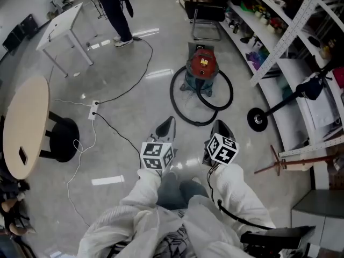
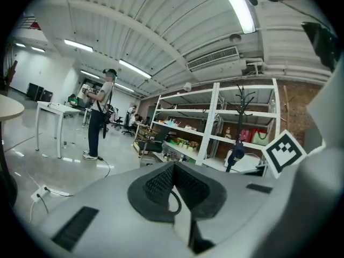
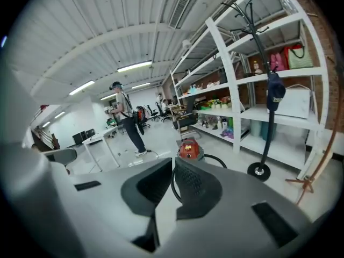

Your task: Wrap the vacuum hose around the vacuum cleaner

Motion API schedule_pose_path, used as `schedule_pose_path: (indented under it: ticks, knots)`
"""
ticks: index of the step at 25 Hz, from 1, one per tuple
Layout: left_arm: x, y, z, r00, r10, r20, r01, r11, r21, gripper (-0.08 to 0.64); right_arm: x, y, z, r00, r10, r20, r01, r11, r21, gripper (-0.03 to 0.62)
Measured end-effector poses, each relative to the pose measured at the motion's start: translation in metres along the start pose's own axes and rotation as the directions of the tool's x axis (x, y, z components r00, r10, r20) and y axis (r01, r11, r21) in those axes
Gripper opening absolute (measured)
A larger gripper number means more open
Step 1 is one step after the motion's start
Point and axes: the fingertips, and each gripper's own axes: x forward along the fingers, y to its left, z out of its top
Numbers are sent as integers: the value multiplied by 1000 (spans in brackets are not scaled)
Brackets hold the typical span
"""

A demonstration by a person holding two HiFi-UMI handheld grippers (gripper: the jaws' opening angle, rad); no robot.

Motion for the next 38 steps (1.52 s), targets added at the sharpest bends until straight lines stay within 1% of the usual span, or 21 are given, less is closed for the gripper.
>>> schedule_pose_path:
  ticks: [3,5,8,12,14,16,19,21,25,27,29,33,38]
  knots:
    - [-36,-27,-7,999,-43,-14,44,999,9,2,-44,-7,-17,999,-40,10,40,998,40,29]
    - [-63,-46,-12,997,-71,-6,71,997,8,2,-73,-10,-22,997,-58,49,56,998,41,29]
    - [-106,-69,-26,998,-69,-9,69,997,23,2,-115,-9,-34,993,-54,105,50,998,43,29]
    - [-155,-105,-46,997,-69,-42,70,997,44,2,-168,-9,-63,996,-42,80,34,995,97,29]
    - [-172,-116,-51,996,-67,-53,69,997,42,2,-187,-4,-72,997,-32,68,26,996,86,29]
    - [-183,-124,-51,995,-75,-61,78,996,44,2,-201,5,-75,998,-19,66,16,998,54,29]
    - [-200,-129,-54,993,-93,-74,98,993,61,2,-221,18,-82,998,-15,67,14,1000,13,29]
    - [-211,-129,-55,991,-114,-72,119,991,64,2,-231,24,-87,997,-30,76,30,1000,0,29]
    - [-230,-127,-62,984,-159,-85,166,983,83,2,-250,39,-107,995,-68,73,69,998,-2,29]
    - [-239,-127,-69,981,-164,-101,171,983,69,2,-260,45,-119,995,-80,60,80,997,8,29]
    - [-244,-126,-70,981,-163,-106,170,984,61,2,-265,52,-125,996,-72,51,71,997,12,29]
    - [-254,-121,-65,983,-138,-120,147,987,65,2,-274,65,-123,998,-47,45,48,999,-18,29]
    - [-259,-119,-56,982,-149,-117,160,982,95,2,-281,73,-110,997,-37,67,41,998,-50,29]
